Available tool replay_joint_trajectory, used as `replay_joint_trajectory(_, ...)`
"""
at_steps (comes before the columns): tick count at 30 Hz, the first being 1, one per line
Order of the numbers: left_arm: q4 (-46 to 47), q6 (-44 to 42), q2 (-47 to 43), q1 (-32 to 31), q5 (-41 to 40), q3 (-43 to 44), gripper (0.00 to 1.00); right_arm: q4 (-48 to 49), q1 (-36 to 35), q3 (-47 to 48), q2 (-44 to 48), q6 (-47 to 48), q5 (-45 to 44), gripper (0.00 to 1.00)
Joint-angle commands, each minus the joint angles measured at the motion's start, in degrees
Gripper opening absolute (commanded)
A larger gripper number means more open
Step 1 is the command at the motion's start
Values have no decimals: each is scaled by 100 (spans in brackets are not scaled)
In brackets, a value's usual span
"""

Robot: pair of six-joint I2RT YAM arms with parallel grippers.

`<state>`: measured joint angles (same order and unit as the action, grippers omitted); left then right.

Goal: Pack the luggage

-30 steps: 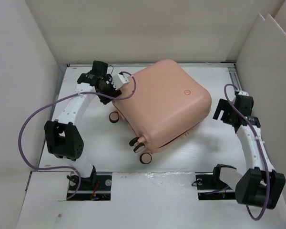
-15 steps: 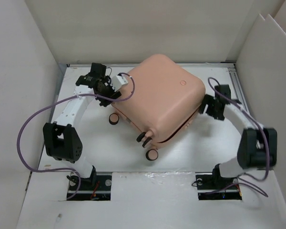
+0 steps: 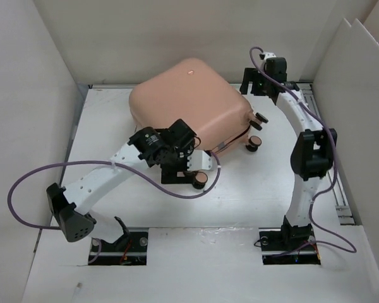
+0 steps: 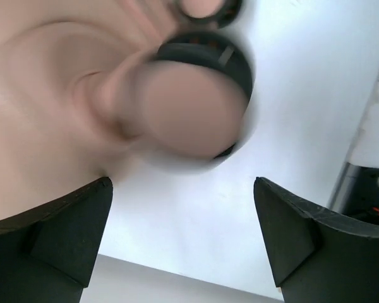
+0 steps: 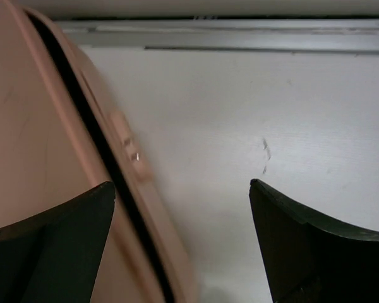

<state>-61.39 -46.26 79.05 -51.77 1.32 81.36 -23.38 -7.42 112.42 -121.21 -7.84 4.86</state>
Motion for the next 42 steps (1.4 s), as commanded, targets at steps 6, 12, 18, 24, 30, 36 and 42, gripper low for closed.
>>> replay_joint_trajectory(6,-164,-1513,50,70,-159,1356,98,-17,636,-1432,1326,562,1113,93)
replay_joint_trajectory(12,39,-2878,102,18,683,1250,100,-141,1119,-2135,1863,1055,1605,94)
replay_joint_trajectory(18,30,-3776,348,-105,1617,1075,100,-141,1524,-3164,2584,1319,1887,94)
replay_joint_trajectory(24,-286,-4339,744,-167,1994,996,100,-141,1735,-3859,3146,1531,2142,94)
replay_joint_trajectory(30,353,-3900,1227,-220,1978,750,100,-10,1735,-4122,3200,1461,2247,95)
replay_joint_trajectory(36,1075,-3434,1403,-220,1082,196,94,351,1735,-4098,3095,1276,2283,95)
replay_joint_trajectory(42,918,-2600,1473,-105,835,721,13,211,1402,-2649,2103,1276,1984,91)
